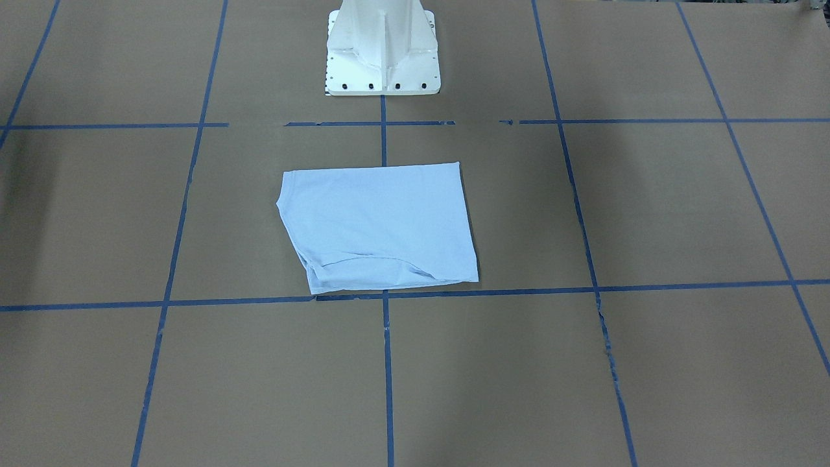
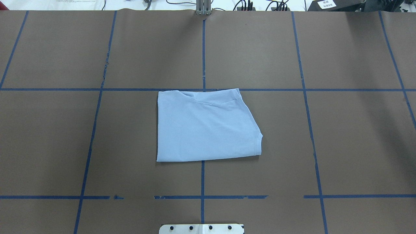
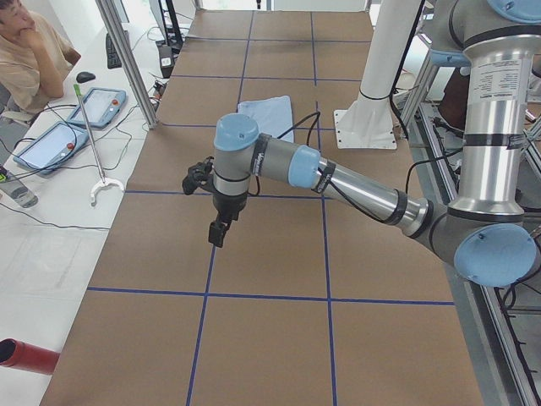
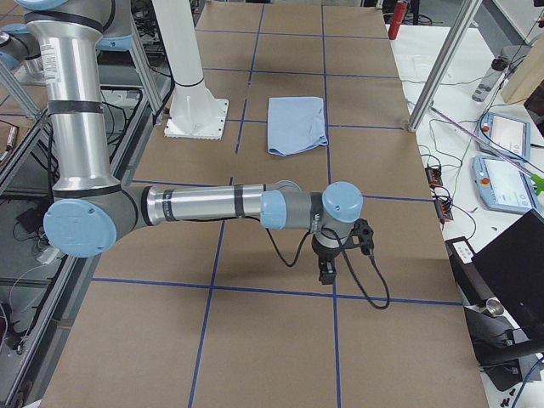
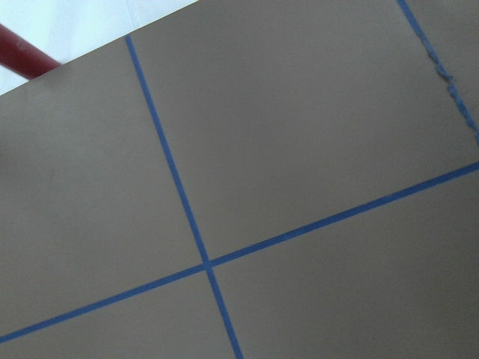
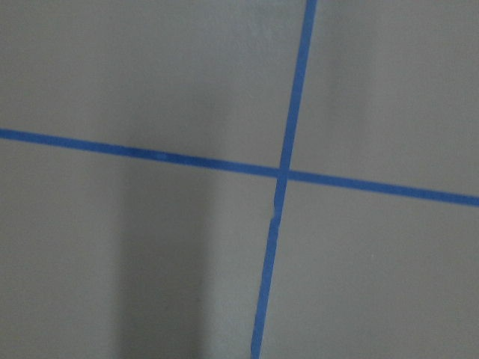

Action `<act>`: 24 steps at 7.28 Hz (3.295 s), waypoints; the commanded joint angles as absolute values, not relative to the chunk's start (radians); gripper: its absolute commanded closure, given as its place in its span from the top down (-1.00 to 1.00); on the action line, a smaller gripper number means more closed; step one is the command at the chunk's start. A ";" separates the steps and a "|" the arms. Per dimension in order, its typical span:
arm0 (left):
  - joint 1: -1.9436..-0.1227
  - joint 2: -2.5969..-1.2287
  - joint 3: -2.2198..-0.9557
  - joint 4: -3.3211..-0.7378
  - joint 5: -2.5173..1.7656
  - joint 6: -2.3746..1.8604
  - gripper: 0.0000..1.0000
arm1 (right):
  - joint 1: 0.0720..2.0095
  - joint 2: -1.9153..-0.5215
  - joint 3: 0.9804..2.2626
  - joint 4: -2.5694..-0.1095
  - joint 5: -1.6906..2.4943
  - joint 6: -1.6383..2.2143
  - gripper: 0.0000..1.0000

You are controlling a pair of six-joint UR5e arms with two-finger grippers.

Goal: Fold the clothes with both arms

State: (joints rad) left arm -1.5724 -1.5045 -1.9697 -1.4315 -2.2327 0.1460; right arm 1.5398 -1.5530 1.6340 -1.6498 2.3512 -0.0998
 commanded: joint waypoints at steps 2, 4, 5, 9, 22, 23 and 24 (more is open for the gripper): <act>-1.589 -1.359 -1.980 -1.453 -2.394 0.088 1.00 | 1.545 -1.683 1.790 -1.651 2.352 -0.043 1.00; -1.589 -1.278 -1.974 -1.581 -2.420 0.037 1.00 | 1.545 -1.683 1.792 -1.649 2.350 -0.035 1.00; -1.589 -1.276 -1.954 -1.609 -2.421 0.014 1.00 | 1.545 -1.683 1.792 -1.649 2.350 -0.035 1.00; -1.588 -1.275 -1.899 -1.686 -2.413 0.011 1.00 | 1.545 -1.684 1.786 -1.651 2.350 -0.035 1.00; -1.588 -1.278 -1.876 -1.692 -2.396 0.011 1.00 | 1.545 -1.684 1.787 -1.649 2.352 -0.035 1.00; -1.588 -1.278 -1.876 -1.692 -2.396 0.011 1.00 | 1.545 -1.684 1.787 -1.649 2.352 -0.035 1.00; -1.588 -1.278 -1.878 -1.692 -2.396 0.011 1.00 | 1.545 -1.684 1.787 -1.649 2.352 -0.035 1.00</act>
State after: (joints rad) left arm -1.5877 -1.2778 -1.8764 -1.6920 -2.3961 0.0108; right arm 1.5447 -1.6839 1.7872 -1.6490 2.3514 -0.0353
